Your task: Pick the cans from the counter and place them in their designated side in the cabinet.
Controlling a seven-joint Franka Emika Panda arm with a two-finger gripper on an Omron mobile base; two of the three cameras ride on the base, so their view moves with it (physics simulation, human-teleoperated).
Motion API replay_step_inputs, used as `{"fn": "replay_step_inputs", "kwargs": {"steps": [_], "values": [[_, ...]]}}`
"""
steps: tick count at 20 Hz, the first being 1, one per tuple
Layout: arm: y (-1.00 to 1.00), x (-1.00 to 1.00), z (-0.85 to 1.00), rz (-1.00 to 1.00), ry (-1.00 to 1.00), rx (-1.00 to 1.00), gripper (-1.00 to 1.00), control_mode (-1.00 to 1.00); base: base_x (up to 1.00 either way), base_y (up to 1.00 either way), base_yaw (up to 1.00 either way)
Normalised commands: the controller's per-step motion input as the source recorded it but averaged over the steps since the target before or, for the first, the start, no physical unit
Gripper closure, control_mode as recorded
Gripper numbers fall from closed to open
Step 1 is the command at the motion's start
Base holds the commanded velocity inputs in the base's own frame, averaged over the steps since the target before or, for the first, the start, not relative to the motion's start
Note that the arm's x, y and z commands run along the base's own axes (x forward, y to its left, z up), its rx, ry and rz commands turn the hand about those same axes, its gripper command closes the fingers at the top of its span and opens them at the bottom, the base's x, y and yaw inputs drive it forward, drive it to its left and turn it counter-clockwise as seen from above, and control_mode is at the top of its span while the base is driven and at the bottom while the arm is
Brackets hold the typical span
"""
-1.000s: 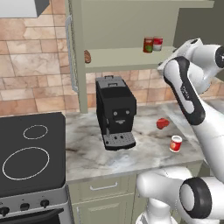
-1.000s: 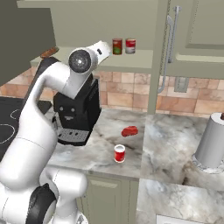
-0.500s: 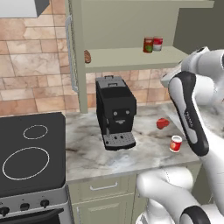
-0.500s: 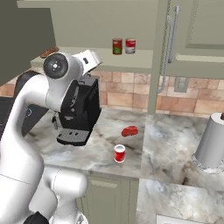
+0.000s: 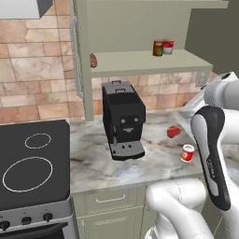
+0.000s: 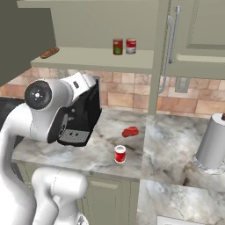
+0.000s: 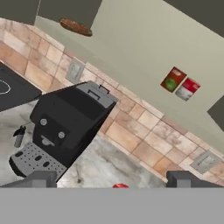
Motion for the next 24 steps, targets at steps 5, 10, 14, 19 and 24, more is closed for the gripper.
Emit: {"fn": "replay_step_inputs", "kwargs": {"steps": [5, 10, 14, 19, 24], "values": [[0.17, -0.08, -0.12, -0.1, 0.01, 0.02, -1.0, -1.0, 0.0, 0.0, 0.0], [-0.09, -0.09, -0.07, -0.16, 0.16, -0.01, -1.0, -1.0, 0.0, 0.0, 0.0], [-0.25, -0.16, -0.09, -0.15, 0.22, -0.03, -1.0, -1.0, 0.0, 0.0, 0.0], [-0.39, -0.29, -0.15, -0.05, 0.14, -0.01, -1.0, -1.0, 0.0, 0.0, 0.0], [-0.41, -0.21, -0.14, 0.0, 0.19, 0.03, -1.0, -1.0, 0.0, 0.0, 0.0]]}}
